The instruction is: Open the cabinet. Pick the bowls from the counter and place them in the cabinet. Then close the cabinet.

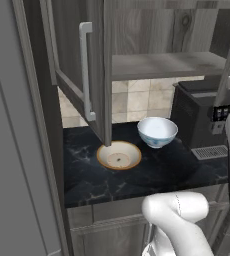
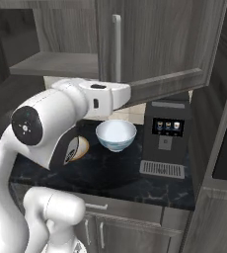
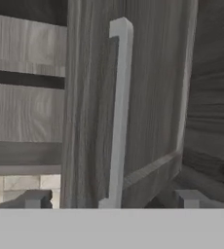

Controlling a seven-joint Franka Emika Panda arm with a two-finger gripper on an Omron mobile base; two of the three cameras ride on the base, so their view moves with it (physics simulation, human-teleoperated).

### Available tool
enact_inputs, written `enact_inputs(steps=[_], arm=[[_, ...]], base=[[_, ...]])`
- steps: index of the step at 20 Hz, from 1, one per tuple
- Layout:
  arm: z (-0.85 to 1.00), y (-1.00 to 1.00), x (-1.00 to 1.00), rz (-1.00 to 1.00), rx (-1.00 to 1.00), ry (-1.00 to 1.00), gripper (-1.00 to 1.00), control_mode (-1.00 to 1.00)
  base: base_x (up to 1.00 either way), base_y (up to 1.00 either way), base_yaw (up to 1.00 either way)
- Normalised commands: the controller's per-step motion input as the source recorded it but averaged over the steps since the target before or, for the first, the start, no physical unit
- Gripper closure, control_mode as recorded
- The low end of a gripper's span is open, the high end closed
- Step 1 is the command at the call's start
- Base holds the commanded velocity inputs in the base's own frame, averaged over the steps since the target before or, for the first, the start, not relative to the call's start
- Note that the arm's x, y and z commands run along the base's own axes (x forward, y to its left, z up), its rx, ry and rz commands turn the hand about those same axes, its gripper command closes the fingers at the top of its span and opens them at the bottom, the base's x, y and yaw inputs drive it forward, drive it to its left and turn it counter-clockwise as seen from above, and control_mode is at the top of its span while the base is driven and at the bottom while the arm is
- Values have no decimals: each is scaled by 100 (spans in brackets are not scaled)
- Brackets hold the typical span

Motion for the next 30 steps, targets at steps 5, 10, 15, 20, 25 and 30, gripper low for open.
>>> enact_inputs(steps=[5, 10, 15, 20, 25, 30], arm=[[0, 0, -14, 0, -1, 2, -100, -100], [-10, 25, -50, 0, -13, 22, -100, -100], [-42, 77, -32, 1, -27, 26, -100, -100], [-26, 58, -6, 1, -19, 23, -100, -100], [0, 22, 2, 0, -1, 0, -100, -100], [-5, 21, 13, 0, -2, 0, -100, -100]], base=[[0, 0, 0], [0, 0, 0], [0, 0, 0], [0, 0, 0], [0, 0, 0], [0, 0, 0]])
